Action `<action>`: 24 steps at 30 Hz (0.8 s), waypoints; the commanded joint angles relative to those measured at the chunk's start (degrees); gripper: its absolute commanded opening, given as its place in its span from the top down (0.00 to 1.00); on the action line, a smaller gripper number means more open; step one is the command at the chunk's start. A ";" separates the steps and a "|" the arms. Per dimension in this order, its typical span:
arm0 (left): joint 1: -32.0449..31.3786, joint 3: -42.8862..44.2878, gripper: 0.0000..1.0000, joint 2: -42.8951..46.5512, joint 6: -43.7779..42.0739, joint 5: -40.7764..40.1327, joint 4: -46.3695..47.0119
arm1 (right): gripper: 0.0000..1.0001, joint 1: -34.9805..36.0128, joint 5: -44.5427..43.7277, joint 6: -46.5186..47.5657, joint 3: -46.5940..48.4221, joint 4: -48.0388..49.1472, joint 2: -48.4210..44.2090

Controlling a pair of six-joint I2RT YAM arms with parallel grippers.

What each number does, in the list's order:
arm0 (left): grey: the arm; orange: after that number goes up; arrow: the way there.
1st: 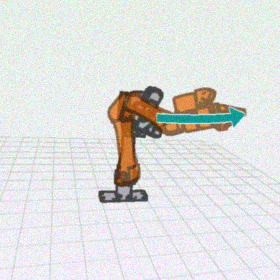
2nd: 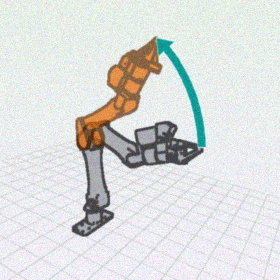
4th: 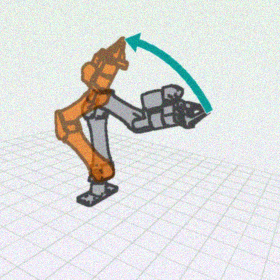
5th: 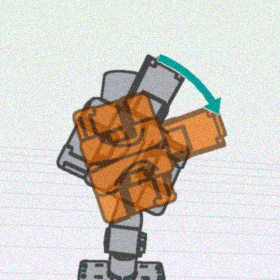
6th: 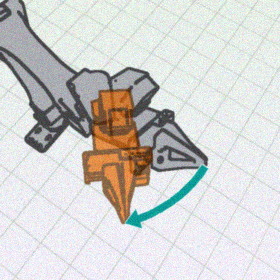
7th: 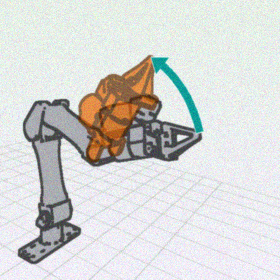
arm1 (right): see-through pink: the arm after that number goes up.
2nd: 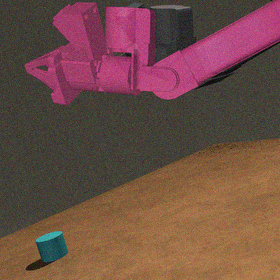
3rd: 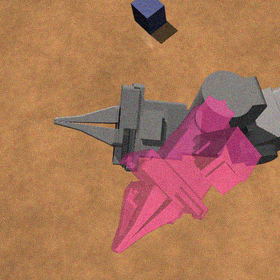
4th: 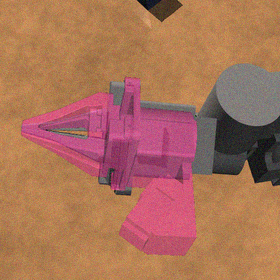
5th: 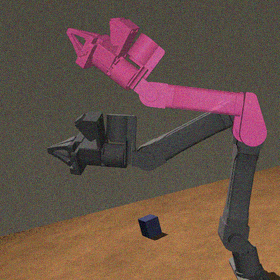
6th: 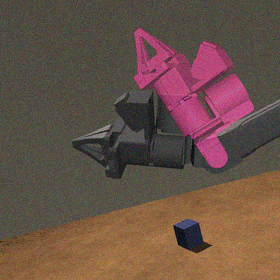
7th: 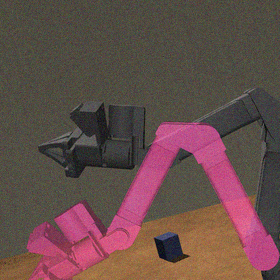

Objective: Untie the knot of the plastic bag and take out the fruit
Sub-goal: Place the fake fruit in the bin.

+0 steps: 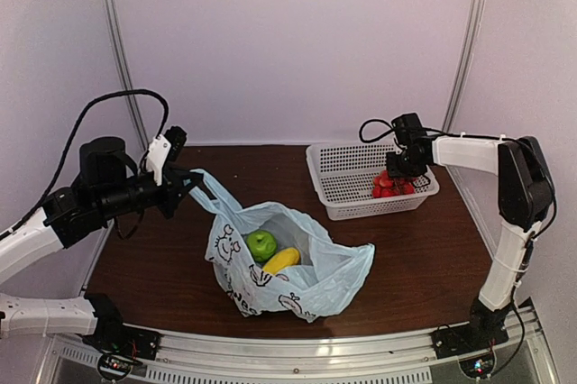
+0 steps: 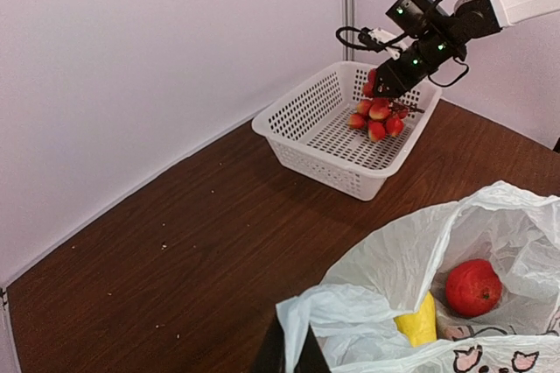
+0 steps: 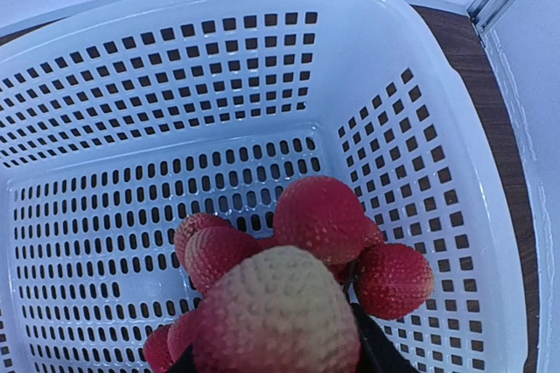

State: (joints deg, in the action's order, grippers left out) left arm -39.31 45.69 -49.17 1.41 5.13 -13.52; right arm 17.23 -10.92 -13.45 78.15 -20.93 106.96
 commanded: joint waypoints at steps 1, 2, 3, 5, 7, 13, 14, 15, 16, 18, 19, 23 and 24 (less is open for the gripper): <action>0.31 0.12 1.00 0.88 -0.82 0.21 2.18 | 0.50 -0.30 0.94 -0.39 -0.74 1.71 -1.51; 0.29 -0.01 1.00 1.06 -0.83 -0.03 2.14 | 0.44 -0.27 1.03 -0.35 -0.68 1.54 -1.68; 0.29 -0.04 1.00 1.09 -0.77 -0.17 1.99 | 0.38 -0.28 1.40 -0.23 -0.57 1.40 -1.86; 0.29 -0.13 1.00 1.15 -0.69 -0.35 1.84 | 0.28 -0.28 1.93 0.09 -0.49 1.07 -2.59; 0.29 -0.23 1.00 1.10 -0.60 -0.35 1.83 | 0.18 -0.28 1.97 0.49 -0.15 0.40 -3.50; 0.29 -0.27 1.00 1.00 -0.50 0.16 1.98 | 0.04 -0.23 0.87 1.21 0.44 -3.47 -9.29; 0.29 -0.32 1.00 0.93 -0.46 0.50 2.00 | 0.04 -0.24 1.16 1.15 0.27 -3.95 -10.97; 0.29 -0.36 1.00 0.92 -0.42 0.83 2.08 | 0.04 -0.20 1.92 1.17 0.04 -4.20 -12.77; 0.29 -0.39 1.00 0.84 -0.44 1.16 2.21 | 0.04 -0.06 3.30 1.09 -0.19 -4.46 -14.54; 0.29 -0.36 1.00 0.54 -0.44 1.94 2.33 | 0.05 0.54 6.99 1.07 -0.32 -5.21 -18.15; 0.29 -0.30 1.00 0.30 -0.42 2.24 2.35 | 0.06 1.31 9.13 1.37 -0.28 -5.86 -20.01; 0.29 0.22 1.00 -0.55 -0.53 3.03 1.72 | 0.09 7.77 12.14 3.28 1.52 -9.57 -26.03; 0.31 0.28 1.00 -0.65 -0.45 3.05 1.62 | 0.10 10.72 12.88 3.38 2.09 -10.51 -27.30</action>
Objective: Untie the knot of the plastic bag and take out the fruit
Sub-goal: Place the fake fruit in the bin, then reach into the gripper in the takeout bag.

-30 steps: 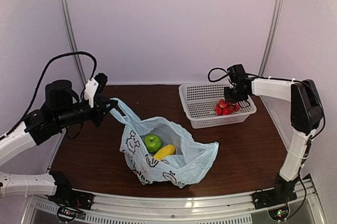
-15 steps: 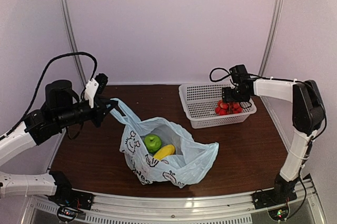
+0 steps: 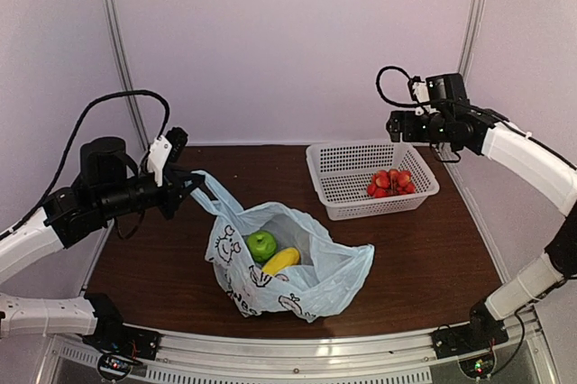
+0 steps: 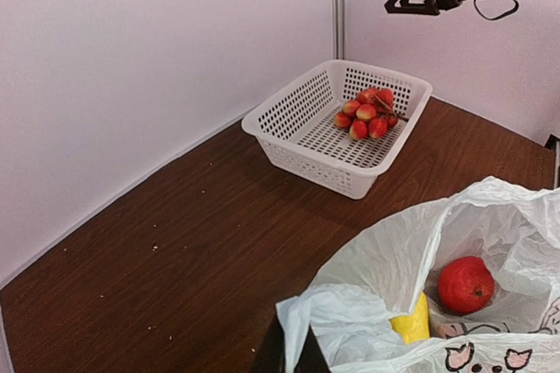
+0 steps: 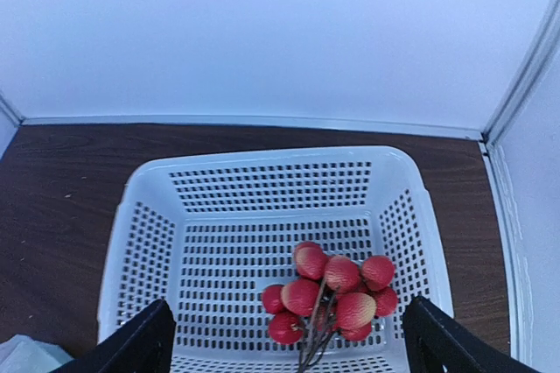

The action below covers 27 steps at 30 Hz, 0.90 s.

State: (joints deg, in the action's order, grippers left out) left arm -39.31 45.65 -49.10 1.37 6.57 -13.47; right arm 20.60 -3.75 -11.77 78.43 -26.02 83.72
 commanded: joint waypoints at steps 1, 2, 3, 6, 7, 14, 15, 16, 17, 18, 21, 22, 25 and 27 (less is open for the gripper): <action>0.29 0.43 1.00 -0.69 -0.49 1.56 1.53 | 0.11 9.53 6.33 1.57 2.22 -6.03 -5.23; 0.29 0.41 1.00 -0.65 -0.49 1.55 1.50 | 0.12 11.91 7.32 1.05 2.37 -6.21 -6.31; 0.29 0.30 1.00 -0.49 -0.48 1.32 1.52 | 0.14 14.10 9.17 -0.06 2.23 -5.88 -7.41; 0.29 -0.32 1.00 -0.34 -0.36 0.06 2.09 | 0.22 21.22 13.35 -4.59 -0.45 -0.87 -10.39; 0.29 -0.44 1.00 -0.42 -0.33 -0.20 2.28 | 0.23 23.64 14.31 -5.78 -1.58 1.68 -11.13; 0.33 -0.60 1.00 -1.32 0.02 1.77 3.13 | 0.39 36.05 11.04 -9.44 -1.82 5.70 -9.16; 0.34 -0.60 1.00 -1.34 0.10 2.16 3.11 | 0.40 37.33 11.16 -9.41 -1.61 5.63 -8.19; 0.29 -0.57 1.00 -1.28 0.31 2.48 3.10 | 0.42 38.49 11.38 -9.23 -0.96 5.51 -6.97; 0.29 -0.73 1.00 -1.14 0.49 2.63 3.15 | 0.43 39.64 11.66 -9.10 -0.34 5.30 -5.67; 0.29 -0.87 1.00 -0.95 0.60 2.61 3.19 | 0.44 40.73 11.88 -8.98 0.43 4.97 -4.12; 0.29 -1.09 1.00 -0.56 0.66 2.56 3.18 | 0.50 44.21 10.83 -8.48 2.62 3.40 0.47; 0.29 -1.00 1.00 -0.56 0.66 2.76 3.19 | 0.52 45.04 9.96 -8.26 3.26 2.47 1.88; 0.29 -1.00 1.00 -0.47 0.74 3.21 3.19 | 0.54 46.92 8.92 -7.54 4.60 1.51 6.08; 0.29 -1.04 1.00 -0.47 0.74 3.35 3.19 | 0.57 47.87 8.11 -7.14 4.88 1.49 9.11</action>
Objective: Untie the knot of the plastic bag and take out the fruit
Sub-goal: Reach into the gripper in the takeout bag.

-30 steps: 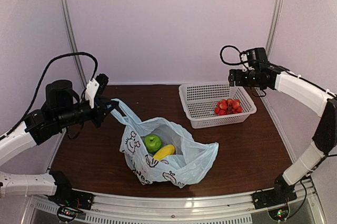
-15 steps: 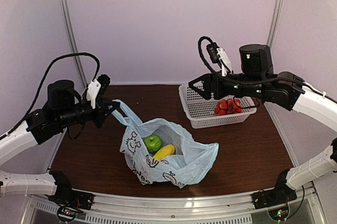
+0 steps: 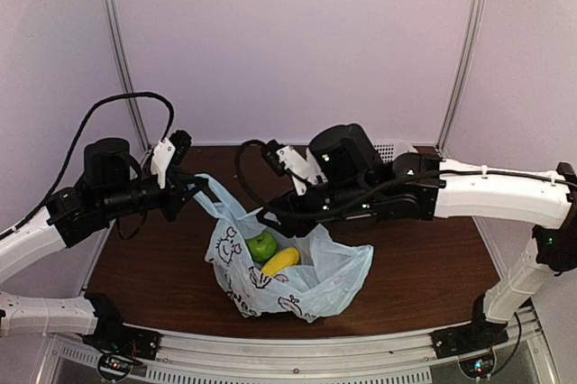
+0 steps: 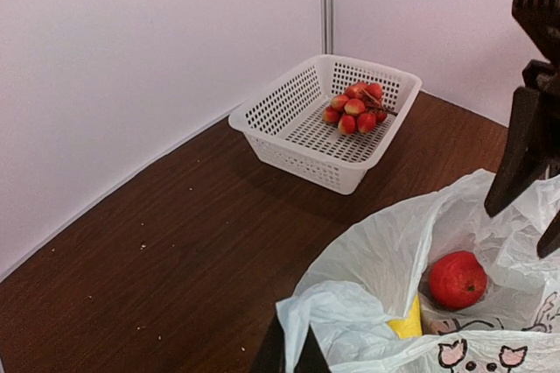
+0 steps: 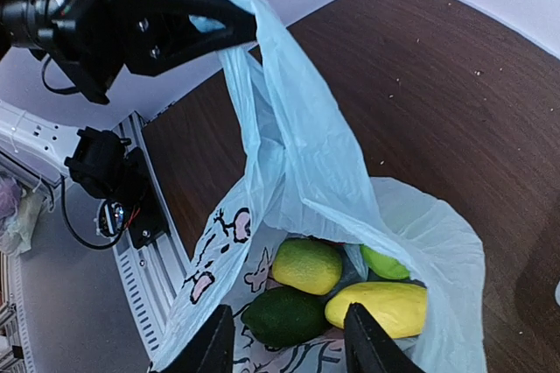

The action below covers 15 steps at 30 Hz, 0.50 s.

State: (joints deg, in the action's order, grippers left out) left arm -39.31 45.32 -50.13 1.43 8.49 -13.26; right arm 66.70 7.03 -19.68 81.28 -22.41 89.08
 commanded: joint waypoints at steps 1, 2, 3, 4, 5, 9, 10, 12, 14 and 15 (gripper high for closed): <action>0.30 -0.73 1.00 0.49 0.74 1.52 2.97 | 0.59 2.29 -2.79 0.86 1.89 -1.81 4.99; 0.29 -0.67 1.00 0.41 0.73 1.48 2.97 | 0.59 2.70 -2.74 0.89 1.77 -1.20 6.23; 0.29 -0.59 1.00 0.28 0.76 1.62 2.97 | 0.61 3.17 -2.68 0.94 1.79 -0.80 7.52; 0.29 -0.60 1.00 0.17 0.77 1.68 2.97 | 0.62 3.76 -2.69 1.10 1.91 -0.53 8.93; 0.29 -0.59 1.00 0.06 0.77 1.84 2.97 | 0.62 4.26 -2.79 1.29 2.05 -0.11 10.14; 0.29 -0.58 1.00 -0.36 0.77 1.79 2.97 | 0.64 5.87 -2.85 0.89 2.84 2.21 14.75; 0.29 -0.58 1.00 -0.54 0.77 1.73 2.97 | 0.63 6.27 -2.70 1.02 2.92 3.17 15.71; 0.29 -0.50 1.00 -0.63 0.64 1.43 2.90 | 0.60 7.01 -1.44 1.45 3.38 5.29 17.93; 0.29 -0.22 1.00 -0.88 0.51 1.12 2.68 | 0.58 7.70 -0.09 2.21 4.56 6.57 20.55; 0.29 -0.15 1.00 -0.99 0.43 1.09 2.56 | 0.57 8.17 0.40 2.77 5.51 6.48 21.94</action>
State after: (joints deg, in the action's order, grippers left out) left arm -39.31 45.30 -50.43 1.50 9.30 -13.26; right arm 73.34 5.91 -18.79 83.15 -19.77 107.37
